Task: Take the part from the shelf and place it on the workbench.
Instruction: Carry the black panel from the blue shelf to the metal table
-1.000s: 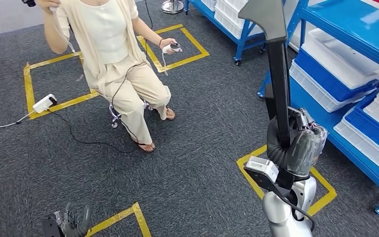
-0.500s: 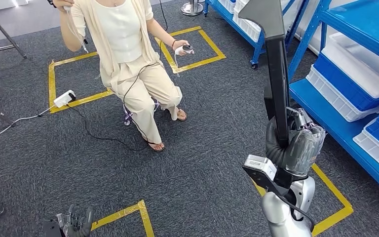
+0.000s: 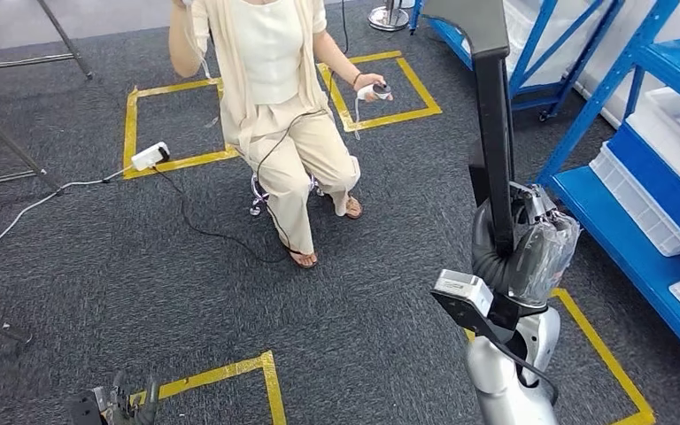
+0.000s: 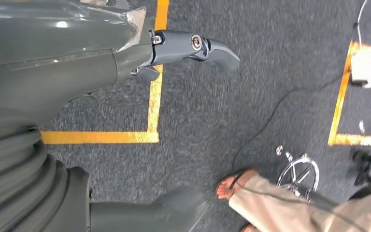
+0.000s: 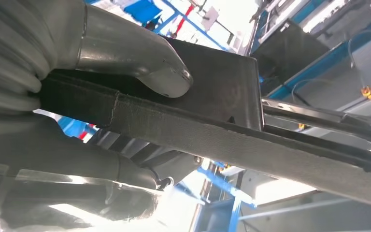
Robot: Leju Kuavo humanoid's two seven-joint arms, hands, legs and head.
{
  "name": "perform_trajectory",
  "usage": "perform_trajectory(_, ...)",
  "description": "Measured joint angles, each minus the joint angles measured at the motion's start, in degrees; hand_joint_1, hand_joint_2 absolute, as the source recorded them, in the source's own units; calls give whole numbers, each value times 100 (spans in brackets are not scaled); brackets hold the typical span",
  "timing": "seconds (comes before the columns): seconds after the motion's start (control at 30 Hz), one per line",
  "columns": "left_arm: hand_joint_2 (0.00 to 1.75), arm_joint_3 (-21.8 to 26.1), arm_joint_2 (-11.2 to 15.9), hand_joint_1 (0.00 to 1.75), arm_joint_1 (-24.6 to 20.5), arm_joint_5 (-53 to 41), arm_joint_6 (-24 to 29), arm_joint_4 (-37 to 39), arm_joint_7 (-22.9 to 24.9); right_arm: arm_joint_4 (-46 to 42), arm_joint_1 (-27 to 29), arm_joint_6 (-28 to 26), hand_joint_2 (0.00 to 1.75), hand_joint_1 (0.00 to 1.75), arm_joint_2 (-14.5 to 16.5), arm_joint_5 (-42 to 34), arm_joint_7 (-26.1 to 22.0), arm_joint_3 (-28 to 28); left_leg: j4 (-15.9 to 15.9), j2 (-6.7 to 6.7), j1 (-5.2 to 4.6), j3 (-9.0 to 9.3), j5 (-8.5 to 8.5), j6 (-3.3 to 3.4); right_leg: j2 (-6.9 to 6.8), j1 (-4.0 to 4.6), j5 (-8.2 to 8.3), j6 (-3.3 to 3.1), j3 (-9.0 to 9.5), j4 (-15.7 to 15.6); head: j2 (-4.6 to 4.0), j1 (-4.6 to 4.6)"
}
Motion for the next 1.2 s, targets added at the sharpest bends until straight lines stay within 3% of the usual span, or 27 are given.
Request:
perform_trajectory(0.07, 175, 13, -1, 0, 30, 3, -2, -2, 1, 38, -3, 0, 175, 175, -15, -13, 5, 3, 5, -116, 4, -7, 1, -4, 34, -42, -119, 57, -233, 463, -1, 5)
perform_trajectory(0.1, 175, 21, -2, 0, 46, 3, -3, -3, 1, 55, -4, 0, 175, 175, -20, -16, 7, 4, 11, -174, 10, -7, 0, -11, 39, -65, -39, 116, -189, 359, -1, 6)
perform_trajectory(0.17, 175, 38, -2, 0, 63, 3, -5, -4, 1, 74, -15, 1, 175, 175, -25, -16, 9, 11, 47, -289, 33, -11, -17, -53, 119, -140, 279, 253, 167, -402, -1, 8)
perform_trajectory(0.2, 175, 46, -1, 0, 65, 3, -6, -10, 1, 82, -24, 1, 175, 175, -24, -16, 9, 18, 82, -342, 32, -29, -34, -91, 180, -161, 407, 282, 350, -774, -1, 12)
perform_trajectory(0.27, 175, 64, 0, 0, 74, 4, -8, -28, 1, 101, -45, 1, 175, 175, -22, -17, 10, 32, 127, -420, 29, -81, -45, -171, 255, -161, 508, 246, 521, -1125, 0, 10)
perform_trajectory(0.37, 175, 88, 0, 0, 122, 5, -9, -38, 1, 123, -72, 1, 175, 175, -13, -16, 16, 49, 120, -475, 63, -117, -25, -244, 185, -135, 538, 141, 521, -1128, 0, 0)
perform_trajectory(0.43, 175, 97, -2, 0, 135, 4, -9, -39, 1, 125, -101, 1, 175, 175, -6, -5, 21, 63, 277, -301, 69, -187, -132, -270, 137, -145, 553, 78, 531, -1141, -1, -14)
perform_trajectory(0.5, 175, 102, -4, 0, 121, 3, -9, -40, 1, 127, -118, 1, 175, 175, -3, 14, 26, 78, 837, -51, 65, -445, -435, -294, 66, -114, 547, 12, 537, -1145, 0, -36)
perform_trajectory(0.57, 175, 111, -4, 0, 115, 3, -11, -40, 1, 142, -118, 1, 175, 175, -2, 26, 32, 85, 1570, 30, 68, -812, -738, -303, -30, -68, 534, -29, 535, -1144, 0, -47)
perform_trajectory(0.6, 175, 116, -4, 0, 120, 3, -14, -40, 1, 154, -119, 1, 175, 175, -2, 29, 38, 87, 1766, 38, 68, -918, -777, -295, -78, -48, 528, -38, 536, -1144, 0, -48)
perform_trajectory(0.63, 175, 121, -4, 0, 123, 3, -18, -40, 1, 163, -121, 1, 175, 175, -2, 33, 42, 89, 1751, 43, 65, -916, -712, -277, -124, -31, 522, -46, 539, -1144, 0, -49)
perform_trajectory(0.67, 175, 125, -2, 0, 124, 3, -21, -40, 1, 169, -128, 1, 175, 175, -1, 39, 46, 89, 1513, 60, 57, -796, -557, -247, -168, -17, 517, -52, 546, -1144, 0, -48)
perform_trajectory(0.73, 175, 129, 3, 0, 110, 1, -26, -45, 1, 173, -152, 0, 175, 175, 9, 54, 50, 89, 733, 210, 0, -380, -228, -160, -247, 16, 503, -56, 559, -1141, 0, -48)
perform_trajectory(0.77, 175, 130, 5, 0, 96, -2, -26, -50, 1, 173, -163, 0, 175, 175, 16, 58, 48, 87, 435, 284, -39, -227, -142, -122, -286, 34, 495, -49, 559, -1140, 0, -44)
perform_trajectory(0.83, 175, 131, 10, 0, 69, -5, -22, -59, 0, 176, -166, 0, 175, 175, 30, 51, 27, 86, 221, 328, -102, -142, -132, -78, -367, 56, 482, -24, 554, -1145, 0, -42)
perform_trajectory(0.9, 175, 132, 20, 0, 64, -5, -12, -62, -1, 187, -174, 1, 175, 175, 38, 23, -7, 85, 161, 229, -99, -125, -93, -37, -408, 55, 461, 8, 551, -1135, 0, -43)
perform_trajectory(0.97, 175, 137, 25, 0, 51, -1, -5, -63, -1, 205, -198, 1, 175, 175, 41, -5, -29, 85, 72, 140, -63, -68, -35, 10, -244, 47, 330, 27, 442, -886, 1, -37)
perform_trajectory(1.03, 175, 142, 27, 0, 25, 4, -3, -62, 1, 229, -204, 1, 175, 175, 35, -21, -38, 85, 39, 48, -39, -48, -10, 34, -34, 17, 53, 12, 118, -223, 1, -26)
perform_trajectory(1.1, 175, 146, 28, 0, 19, 3, 1, -62, 1, 265, -197, 0, 175, 175, 31, -27, -38, 85, 43, -66, -35, -52, -8, 37, 21, -15, -122, 38, -212, 389, 1, -20)
perform_trajectory(1.13, 175, 148, 27, 0, 22, 3, 3, -61, 1, 285, -198, 0, 175, 175, 30, -27, -37, 85, 48, -129, -30, -51, -9, 34, 29, -34, -87, 84, -250, 425, 1, -20)
perform_trajectory(1.2, 175, 150, 26, 0, 24, 3, 12, -60, 1, 317, -218, 1, 175, 175, 31, -27, -36, 86, 74, -252, -8, -49, -22, 8, 75, -90, 214, 218, -10, -144, 1, -20)
